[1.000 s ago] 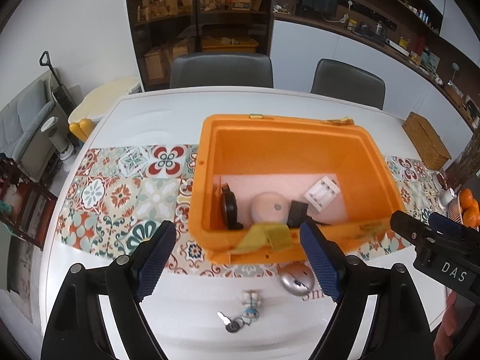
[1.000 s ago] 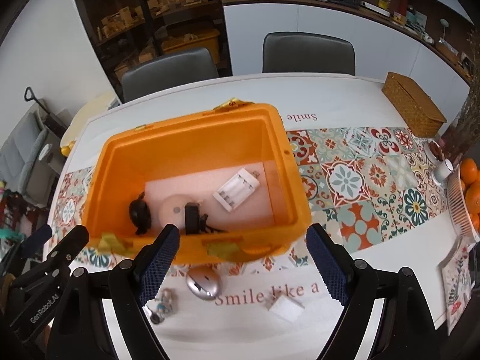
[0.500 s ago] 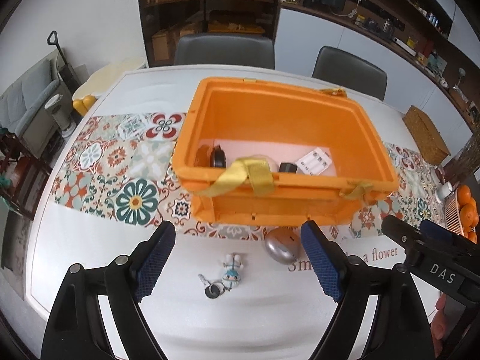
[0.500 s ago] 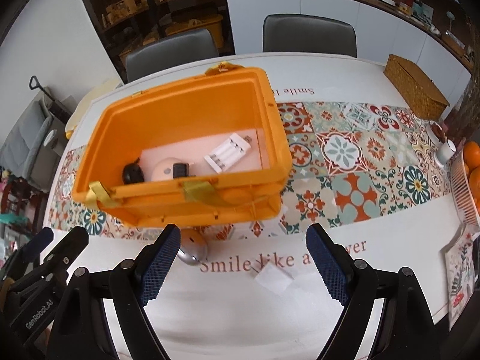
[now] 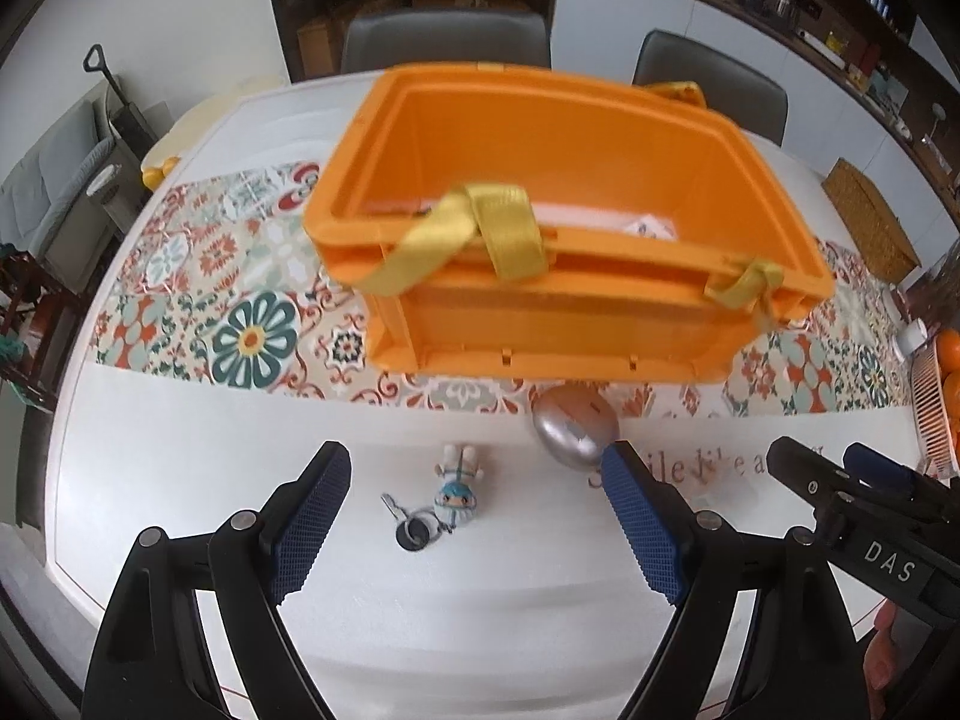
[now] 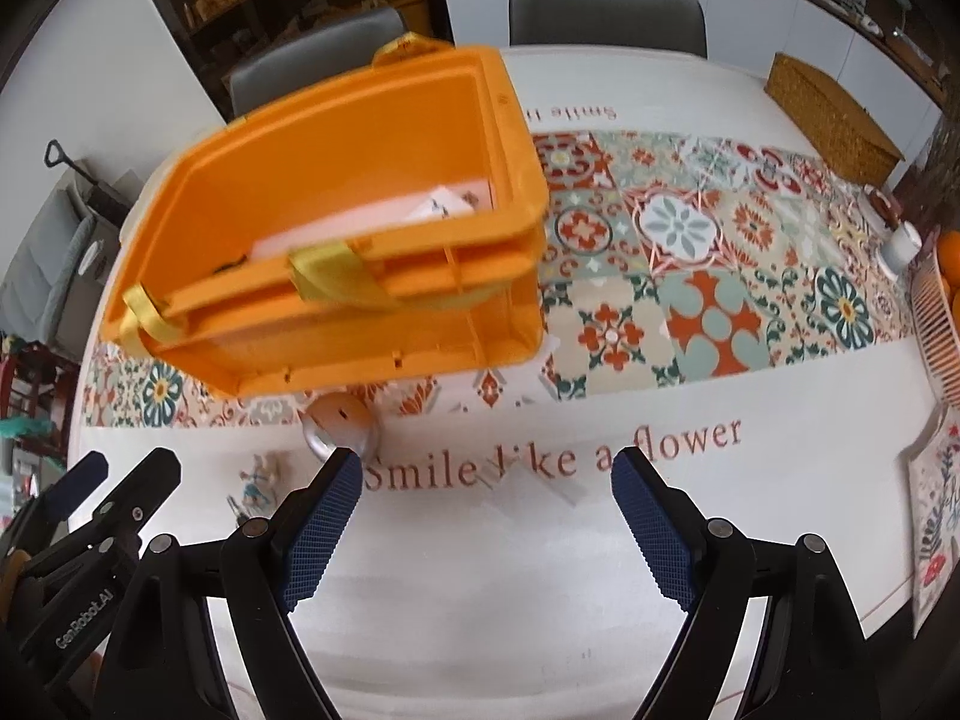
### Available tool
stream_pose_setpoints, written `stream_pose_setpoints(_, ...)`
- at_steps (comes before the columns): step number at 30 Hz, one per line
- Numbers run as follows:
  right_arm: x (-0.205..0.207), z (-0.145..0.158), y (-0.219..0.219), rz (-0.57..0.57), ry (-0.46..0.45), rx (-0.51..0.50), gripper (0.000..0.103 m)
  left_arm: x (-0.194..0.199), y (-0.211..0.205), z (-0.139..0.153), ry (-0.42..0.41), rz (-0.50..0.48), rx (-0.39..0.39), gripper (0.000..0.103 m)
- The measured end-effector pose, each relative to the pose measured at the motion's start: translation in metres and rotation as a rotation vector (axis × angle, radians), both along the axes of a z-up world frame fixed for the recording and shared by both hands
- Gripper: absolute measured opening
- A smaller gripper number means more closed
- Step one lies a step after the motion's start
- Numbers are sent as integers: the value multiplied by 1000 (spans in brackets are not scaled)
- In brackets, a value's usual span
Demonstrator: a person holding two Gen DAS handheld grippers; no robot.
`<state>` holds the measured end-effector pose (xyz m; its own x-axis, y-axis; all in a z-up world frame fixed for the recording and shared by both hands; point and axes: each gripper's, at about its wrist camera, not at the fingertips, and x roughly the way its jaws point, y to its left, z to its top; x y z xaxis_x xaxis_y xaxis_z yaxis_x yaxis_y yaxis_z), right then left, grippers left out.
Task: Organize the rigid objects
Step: 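Move both open tools back toward the items beside the crate, then grasp the white plug adapter with the right tool while the left tool grasps the figurine keychain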
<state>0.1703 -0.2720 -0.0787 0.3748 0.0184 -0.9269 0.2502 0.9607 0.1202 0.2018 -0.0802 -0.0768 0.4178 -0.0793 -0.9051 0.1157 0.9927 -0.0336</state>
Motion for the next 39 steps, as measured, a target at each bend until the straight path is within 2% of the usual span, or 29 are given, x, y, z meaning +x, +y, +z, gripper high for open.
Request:
stream_pose_setpoints(19, -7, -62, -11, -7, 145, 15, 83, -2, -28, -58, 115, -58, 76, 86)
stream_pose_setpoints(27, -4, -78, -12, 16, 169, 8, 83, -1, -39, -73, 138, -72, 103, 86)
stream_pose_setpoints(39, 9, -103, -15, 53, 214, 10, 72, 3, -42, -87, 159, -64, 117, 86)
